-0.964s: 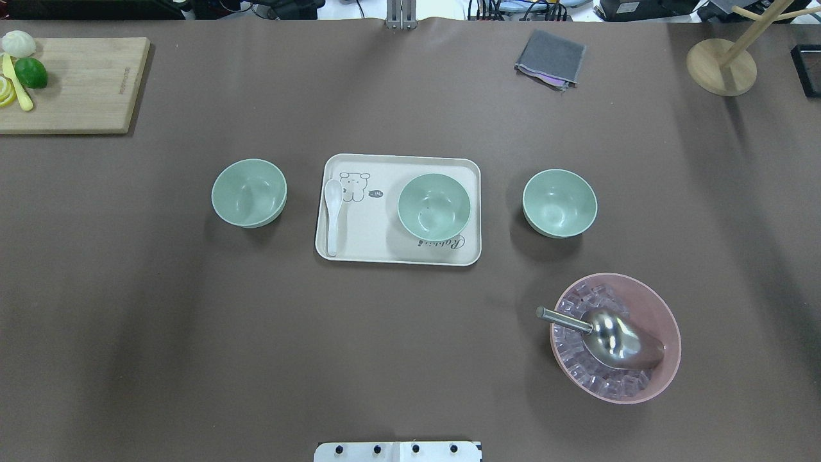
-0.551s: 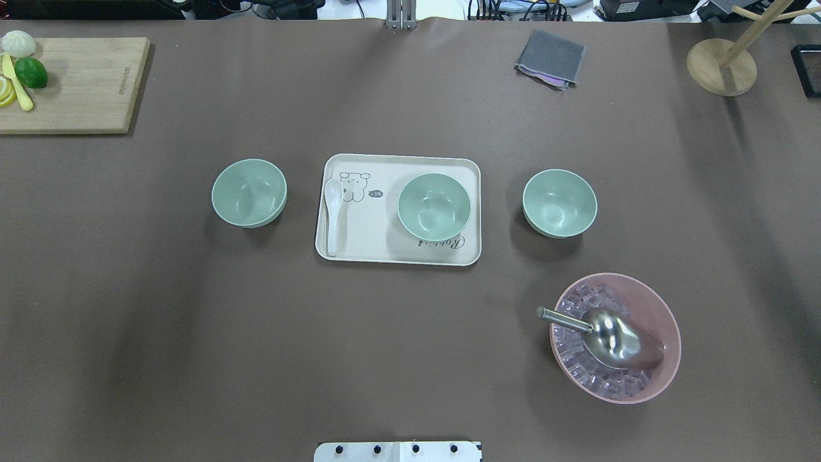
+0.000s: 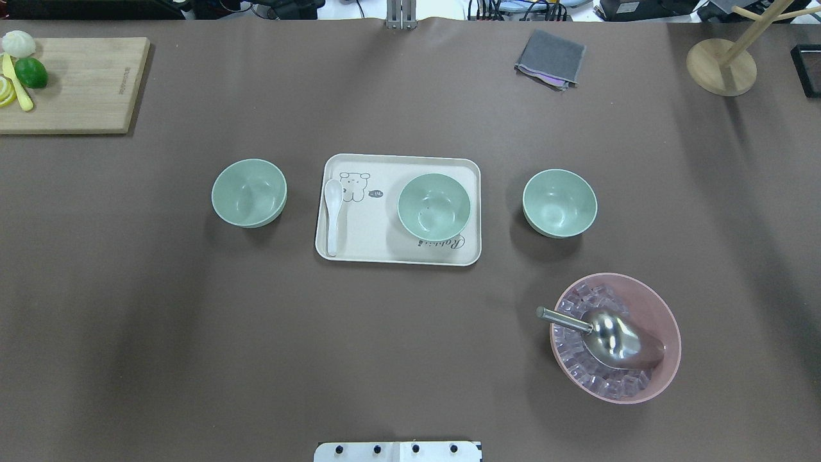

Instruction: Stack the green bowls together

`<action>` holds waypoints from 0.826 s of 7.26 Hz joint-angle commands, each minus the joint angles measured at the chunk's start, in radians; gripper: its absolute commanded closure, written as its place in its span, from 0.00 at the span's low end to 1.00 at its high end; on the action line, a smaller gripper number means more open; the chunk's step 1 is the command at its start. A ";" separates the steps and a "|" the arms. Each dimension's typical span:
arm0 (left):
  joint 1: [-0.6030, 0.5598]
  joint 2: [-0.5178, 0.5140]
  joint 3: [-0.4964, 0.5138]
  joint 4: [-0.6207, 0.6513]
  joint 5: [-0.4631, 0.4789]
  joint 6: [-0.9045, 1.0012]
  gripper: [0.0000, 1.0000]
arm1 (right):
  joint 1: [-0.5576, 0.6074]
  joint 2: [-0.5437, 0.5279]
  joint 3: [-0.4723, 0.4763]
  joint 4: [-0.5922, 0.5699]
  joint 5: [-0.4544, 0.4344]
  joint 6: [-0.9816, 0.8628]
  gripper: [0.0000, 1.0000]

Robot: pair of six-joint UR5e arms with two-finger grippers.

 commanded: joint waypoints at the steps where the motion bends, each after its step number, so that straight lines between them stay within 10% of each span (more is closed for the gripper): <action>1: 0.046 -0.058 -0.036 -0.003 -0.026 -0.004 0.02 | -0.002 0.004 0.000 0.000 0.001 0.003 0.00; 6: 0.412 -0.314 0.073 -0.241 -0.018 -0.345 0.02 | -0.018 0.022 0.003 0.000 0.038 0.043 0.00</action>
